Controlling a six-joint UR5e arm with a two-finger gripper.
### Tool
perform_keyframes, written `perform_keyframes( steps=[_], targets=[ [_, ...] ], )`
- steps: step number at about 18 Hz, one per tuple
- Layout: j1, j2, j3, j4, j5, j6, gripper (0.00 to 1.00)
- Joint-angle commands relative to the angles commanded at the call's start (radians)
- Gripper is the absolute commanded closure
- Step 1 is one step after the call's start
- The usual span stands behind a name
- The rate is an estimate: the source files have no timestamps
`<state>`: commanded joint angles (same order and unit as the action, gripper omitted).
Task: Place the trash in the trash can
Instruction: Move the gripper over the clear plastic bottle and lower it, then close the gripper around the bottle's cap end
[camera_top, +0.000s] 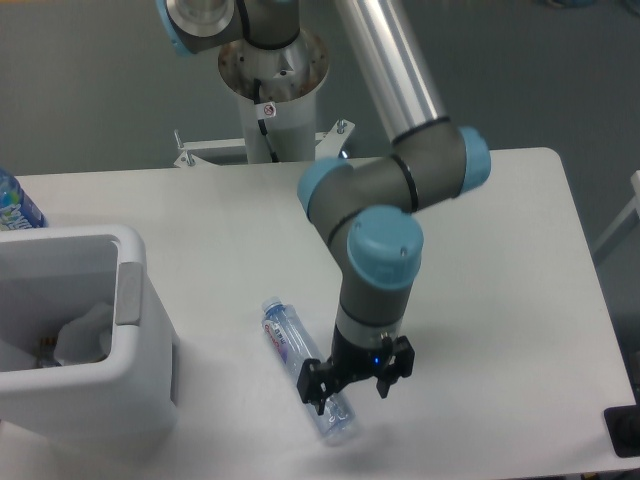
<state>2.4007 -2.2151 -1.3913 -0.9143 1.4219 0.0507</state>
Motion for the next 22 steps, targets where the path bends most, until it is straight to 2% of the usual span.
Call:
perform_keyframes(
  steps=[9,22],
  targets=[
    [-0.038,-0.057,0.009,0.002,0.052,-0.026,0.00],
    [-0.052,-0.117,0.037,0.011,0.092,-0.055,0.00]
  ],
)
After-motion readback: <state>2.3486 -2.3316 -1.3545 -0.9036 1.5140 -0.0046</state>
